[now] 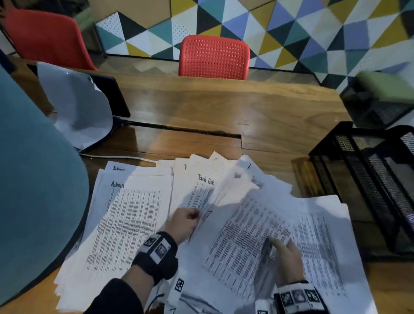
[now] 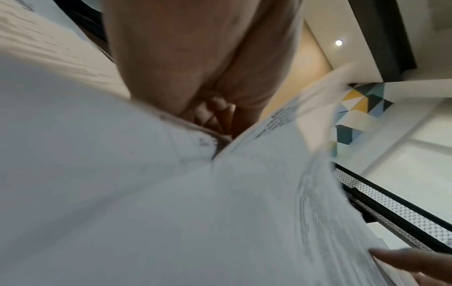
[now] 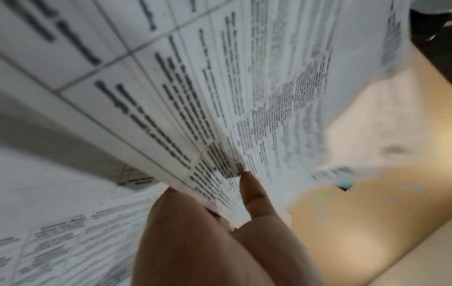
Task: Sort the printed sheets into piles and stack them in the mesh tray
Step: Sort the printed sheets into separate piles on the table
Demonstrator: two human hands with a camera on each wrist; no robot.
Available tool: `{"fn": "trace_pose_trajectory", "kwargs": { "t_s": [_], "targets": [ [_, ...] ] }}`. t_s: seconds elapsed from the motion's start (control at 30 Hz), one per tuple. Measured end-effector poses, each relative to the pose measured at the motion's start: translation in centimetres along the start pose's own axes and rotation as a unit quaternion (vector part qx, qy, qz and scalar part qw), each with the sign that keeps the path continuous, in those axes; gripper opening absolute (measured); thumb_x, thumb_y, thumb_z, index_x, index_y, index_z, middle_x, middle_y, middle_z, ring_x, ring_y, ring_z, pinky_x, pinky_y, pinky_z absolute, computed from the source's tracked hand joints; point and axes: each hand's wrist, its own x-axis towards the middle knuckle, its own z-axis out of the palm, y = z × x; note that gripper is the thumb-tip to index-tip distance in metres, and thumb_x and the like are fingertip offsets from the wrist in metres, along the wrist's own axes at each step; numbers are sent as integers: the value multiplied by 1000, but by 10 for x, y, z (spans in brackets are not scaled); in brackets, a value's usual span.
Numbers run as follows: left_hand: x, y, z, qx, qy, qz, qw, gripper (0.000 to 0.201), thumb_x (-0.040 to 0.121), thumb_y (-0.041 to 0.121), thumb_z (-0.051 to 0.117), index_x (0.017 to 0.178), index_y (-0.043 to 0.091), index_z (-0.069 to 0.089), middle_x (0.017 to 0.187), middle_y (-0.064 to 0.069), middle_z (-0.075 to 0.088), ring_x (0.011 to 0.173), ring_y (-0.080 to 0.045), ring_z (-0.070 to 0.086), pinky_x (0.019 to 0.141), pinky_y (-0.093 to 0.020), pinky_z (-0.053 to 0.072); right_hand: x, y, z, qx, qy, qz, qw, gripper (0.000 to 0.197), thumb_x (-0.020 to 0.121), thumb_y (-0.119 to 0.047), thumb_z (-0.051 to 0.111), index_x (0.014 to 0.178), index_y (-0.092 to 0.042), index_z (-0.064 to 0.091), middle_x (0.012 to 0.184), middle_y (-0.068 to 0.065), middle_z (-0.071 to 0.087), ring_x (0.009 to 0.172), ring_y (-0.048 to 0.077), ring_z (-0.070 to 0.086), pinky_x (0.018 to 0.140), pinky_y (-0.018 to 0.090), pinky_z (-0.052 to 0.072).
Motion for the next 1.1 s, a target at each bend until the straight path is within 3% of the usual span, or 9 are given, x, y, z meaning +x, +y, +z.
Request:
{"fn": "trace_pose_trajectory", "kwargs": {
  "t_s": [0.07,0.2,0.37,0.57,0.63,0.73,0.9,1.0,1.1],
  "targets": [
    [-6,3,0,-86,24,31,996,9,91,9,68,97,10,74,88,-2,75,85,-17,69,84,-31,57,-6,-3,3,9,0,-9,1000,78,76,-34,78,139,-2,44,146,16,45,131,34,44,110,54,34],
    [-18,5,-7,-189,-27,19,981,11,87,17,71,95,10,70,88,1,70,89,-13,64,84,-24,51,-11,-14,3,41,-55,-6,998,75,53,-37,85,112,4,62,107,21,66,110,40,59,103,57,41],
    [-21,13,-9,-45,21,31,998,38,93,51,52,110,20,65,106,11,64,94,-1,60,94,-23,50,5,-26,8,-8,-36,8,999,109,69,-25,85,152,-11,15,159,12,19,142,36,27,111,56,31],
    [-21,28,2,165,22,25,986,68,85,33,75,142,23,40,136,4,55,111,-14,57,97,-29,44,7,-33,13,-54,-36,-56,996,53,81,-13,74,128,-18,50,135,9,55,118,32,54,100,55,43],
    [-24,29,6,104,-36,33,993,40,90,16,69,126,21,53,121,9,61,100,-9,57,100,-27,40,8,-33,12,-46,-29,-90,994,55,80,-19,75,128,-22,49,133,4,56,118,29,53,100,55,43],
    [-23,20,-5,-62,-105,59,991,17,85,-1,69,102,-3,68,108,-17,72,99,-22,68,104,-50,48,12,-34,9,-23,14,-122,992,78,75,-30,80,140,-13,39,139,7,47,126,29,46,92,45,44],
    [-16,10,-25,-115,-168,3,979,56,73,28,81,118,-1,64,116,-17,69,102,-30,64,92,-44,49,18,-38,2,152,-92,-67,982,70,54,-11,84,118,-2,59,116,13,67,110,32,61,92,46,53],
    [-3,25,-33,-224,-10,20,974,36,96,47,55,121,22,63,130,2,63,116,-13,60,102,-38,44,7,-46,1,149,-142,-55,977,40,47,2,77,84,9,63,74,15,68,79,29,64,57,29,56],
    [25,40,-41,-169,187,-4,968,27,98,42,54,104,15,59,109,2,63,112,-20,60,94,-34,45,-3,-50,6,82,-138,-64,985,22,72,25,52,75,5,60,63,8,65,71,27,61,55,30,49]
  ]
}}
